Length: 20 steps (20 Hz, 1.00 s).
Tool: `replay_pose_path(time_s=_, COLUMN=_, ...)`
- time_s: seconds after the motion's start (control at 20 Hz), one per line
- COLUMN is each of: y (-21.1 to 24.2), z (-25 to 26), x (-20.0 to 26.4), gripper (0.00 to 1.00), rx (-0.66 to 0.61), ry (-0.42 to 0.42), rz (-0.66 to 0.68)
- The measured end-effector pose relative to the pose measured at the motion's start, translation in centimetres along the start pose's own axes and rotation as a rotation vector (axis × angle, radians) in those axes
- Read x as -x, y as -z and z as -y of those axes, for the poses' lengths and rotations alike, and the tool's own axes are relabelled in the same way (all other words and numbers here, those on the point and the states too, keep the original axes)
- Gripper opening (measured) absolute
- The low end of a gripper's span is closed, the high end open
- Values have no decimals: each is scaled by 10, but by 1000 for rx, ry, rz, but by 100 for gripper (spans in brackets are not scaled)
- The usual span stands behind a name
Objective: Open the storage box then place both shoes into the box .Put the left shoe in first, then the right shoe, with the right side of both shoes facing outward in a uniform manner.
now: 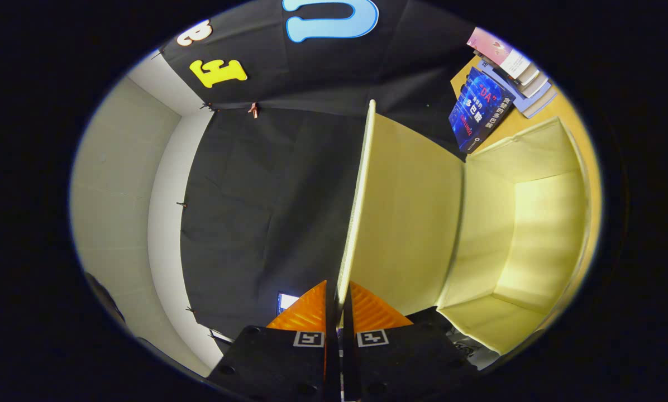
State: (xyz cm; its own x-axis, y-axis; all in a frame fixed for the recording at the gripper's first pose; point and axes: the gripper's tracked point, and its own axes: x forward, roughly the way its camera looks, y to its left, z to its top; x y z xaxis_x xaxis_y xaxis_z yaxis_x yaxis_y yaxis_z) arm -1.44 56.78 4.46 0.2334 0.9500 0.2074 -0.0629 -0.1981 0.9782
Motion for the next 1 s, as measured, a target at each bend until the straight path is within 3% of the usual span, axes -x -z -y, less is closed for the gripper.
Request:
replay_pose_path(time_s=0.4, y=16, z=5, x=-70, gripper=9, rx=49, ry=46, rz=-10)
replay_pose_path(time_s=0.55, y=16, z=9, x=-79, gripper=26, rx=40, ry=60, rz=-11)
replay_pose_path(time_s=0.75, y=2, z=18, x=-74, gripper=78, rx=59, ry=87, rz=31)
replay_pose_path(time_s=0.85, y=-7, z=22, x=-60, gripper=79, rx=91, ry=118, rz=52)
replay_pose_path(time_s=1.0, y=-19, z=35, x=-23, gripper=85, rx=242, ry=210, rz=104)
